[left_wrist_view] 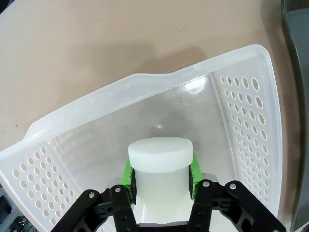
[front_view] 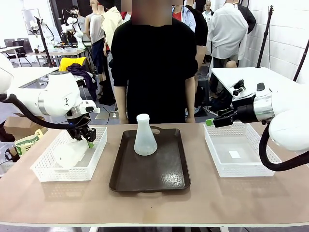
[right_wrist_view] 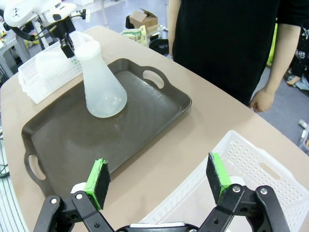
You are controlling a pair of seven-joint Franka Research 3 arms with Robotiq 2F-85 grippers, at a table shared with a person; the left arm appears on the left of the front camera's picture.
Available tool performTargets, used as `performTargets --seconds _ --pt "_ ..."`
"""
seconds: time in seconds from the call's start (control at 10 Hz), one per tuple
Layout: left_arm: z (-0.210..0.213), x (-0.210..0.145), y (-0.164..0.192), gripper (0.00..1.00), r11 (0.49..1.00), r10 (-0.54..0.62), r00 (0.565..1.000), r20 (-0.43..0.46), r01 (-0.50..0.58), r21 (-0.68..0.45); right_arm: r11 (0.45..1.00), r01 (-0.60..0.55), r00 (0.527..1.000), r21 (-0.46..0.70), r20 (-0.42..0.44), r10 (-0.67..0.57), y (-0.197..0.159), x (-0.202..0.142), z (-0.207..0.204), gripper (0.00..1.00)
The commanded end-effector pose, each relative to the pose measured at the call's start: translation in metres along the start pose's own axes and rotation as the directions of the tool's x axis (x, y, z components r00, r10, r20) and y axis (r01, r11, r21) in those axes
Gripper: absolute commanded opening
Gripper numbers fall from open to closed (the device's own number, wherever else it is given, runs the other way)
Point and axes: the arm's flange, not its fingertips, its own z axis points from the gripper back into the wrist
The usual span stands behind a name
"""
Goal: Prepare the laboratory tools.
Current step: Pick up the Big flask that the person points to, then place the picked Big flask upright in the Handle tray as directed by the person.
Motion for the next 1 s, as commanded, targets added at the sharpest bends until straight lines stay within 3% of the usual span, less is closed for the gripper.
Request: performTargets --seconds 0.0,0.9 --pt "-0.0008 -0.0002 0.0005 0.0 1.0 -0.002 1.0 0.005 0.002 0.004 1.0 0.008 1.0 -0.001 0.004 -0.008 0.0011 0.0023 0.0025 1.0" --pt "-0.0008 -0.0002 0.0005 0.0 1.0 -0.002 1.0 0.005 0.002 0.004 1.0 0.008 1.0 -0.001 0.004 -0.008 0.0011 0.0023 0.0025 1.0"
